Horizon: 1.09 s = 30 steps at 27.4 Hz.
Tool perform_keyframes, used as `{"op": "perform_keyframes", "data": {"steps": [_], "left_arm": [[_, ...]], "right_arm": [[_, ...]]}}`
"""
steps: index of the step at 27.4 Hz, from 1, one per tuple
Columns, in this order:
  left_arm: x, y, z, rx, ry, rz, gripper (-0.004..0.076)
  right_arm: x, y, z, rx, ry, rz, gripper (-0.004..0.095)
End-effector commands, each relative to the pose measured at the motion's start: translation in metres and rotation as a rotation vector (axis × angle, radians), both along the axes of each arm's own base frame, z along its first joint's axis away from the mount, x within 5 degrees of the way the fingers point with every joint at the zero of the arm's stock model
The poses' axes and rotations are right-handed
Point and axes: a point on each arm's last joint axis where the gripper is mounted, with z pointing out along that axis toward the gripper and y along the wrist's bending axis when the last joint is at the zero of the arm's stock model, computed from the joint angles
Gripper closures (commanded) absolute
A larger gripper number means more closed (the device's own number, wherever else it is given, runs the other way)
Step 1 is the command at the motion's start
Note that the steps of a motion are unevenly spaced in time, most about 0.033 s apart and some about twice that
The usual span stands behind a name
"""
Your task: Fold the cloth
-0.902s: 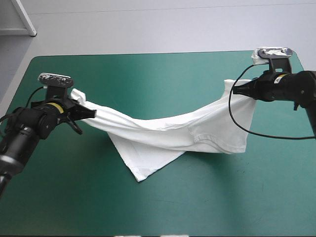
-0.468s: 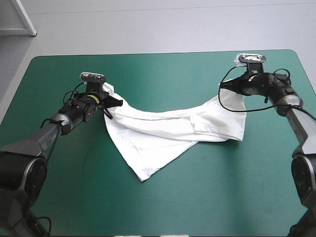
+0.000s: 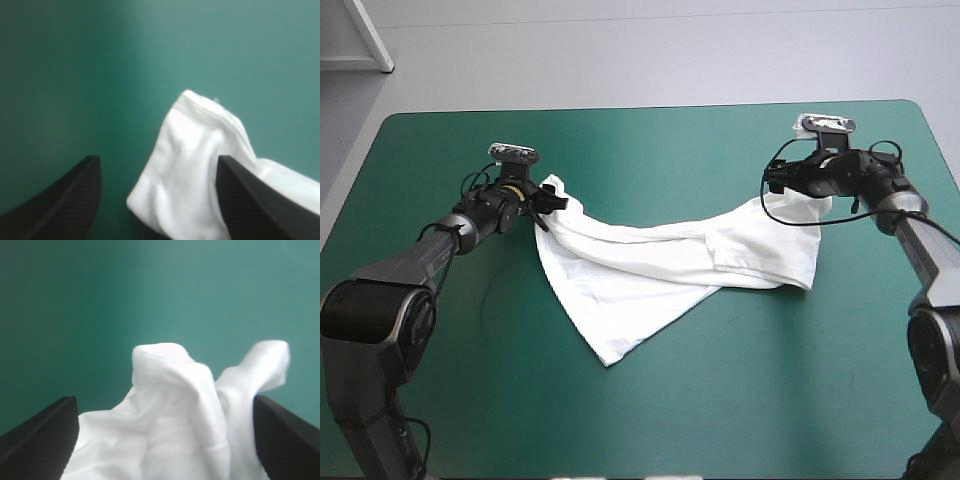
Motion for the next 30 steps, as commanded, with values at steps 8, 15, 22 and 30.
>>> {"op": "perform_keyframes", "data": {"steps": [8, 15, 22, 30], "left_arm": [[-0.072, 0.024, 0.180, 0.050, -0.004, 0.099, 0.0194], [-0.151, 0.022, 0.204, -0.015, 0.259, 0.001, 0.0237], [-0.187, 0.024, 0.199, -0.044, 0.226, -0.013, 0.0239], [-0.127, 0.016, 0.173, -0.076, 0.077, -0.009, 0.0239]], "right_arm": [[-0.093, -0.003, 0.116, 0.013, -0.064, 0.053, 0.0139], [-0.146, -0.008, 0.108, -0.044, 0.202, 0.088, 0.0286], [-0.204, -0.010, 0.102, -0.003, 0.173, 0.074, 0.0319], [-0.217, 0.001, 0.070, 0.083, 0.193, 0.171, 0.0319]]}}
